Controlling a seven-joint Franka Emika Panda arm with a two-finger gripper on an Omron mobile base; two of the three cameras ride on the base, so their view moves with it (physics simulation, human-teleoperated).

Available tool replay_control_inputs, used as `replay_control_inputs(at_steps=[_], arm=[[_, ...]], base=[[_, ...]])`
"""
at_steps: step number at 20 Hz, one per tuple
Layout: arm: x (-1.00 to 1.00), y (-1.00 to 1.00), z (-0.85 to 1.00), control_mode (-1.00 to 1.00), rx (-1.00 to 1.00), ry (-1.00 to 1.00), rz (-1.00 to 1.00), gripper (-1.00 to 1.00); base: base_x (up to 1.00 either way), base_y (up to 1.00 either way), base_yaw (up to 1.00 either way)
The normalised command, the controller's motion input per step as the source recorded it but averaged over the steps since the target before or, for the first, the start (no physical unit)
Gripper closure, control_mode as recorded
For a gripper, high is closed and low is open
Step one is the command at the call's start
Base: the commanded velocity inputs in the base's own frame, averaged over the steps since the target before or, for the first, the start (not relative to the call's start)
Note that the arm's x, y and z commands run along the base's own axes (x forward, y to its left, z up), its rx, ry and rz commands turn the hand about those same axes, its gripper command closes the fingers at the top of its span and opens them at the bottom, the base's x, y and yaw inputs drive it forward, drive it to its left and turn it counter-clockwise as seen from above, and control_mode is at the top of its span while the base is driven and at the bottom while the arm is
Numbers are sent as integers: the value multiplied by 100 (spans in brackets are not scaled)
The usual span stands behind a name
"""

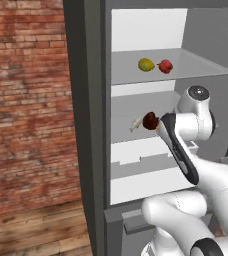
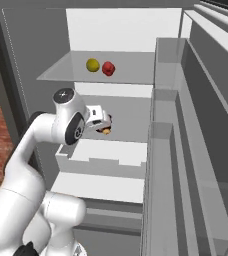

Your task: Gather the lemon and bell pepper from the fridge and place them on a tray on the dining counter. Then gather the fish and steak from the fridge and place them on the other tray.

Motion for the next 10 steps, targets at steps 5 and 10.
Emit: replay_control_inputs(at_steps=[5, 10], arm=[[45, 0, -2, -100, 0, 6, 1, -100], [33, 0, -7, -100, 0, 6, 3, -100]], base=[[0, 0, 0], [0, 0, 0]])
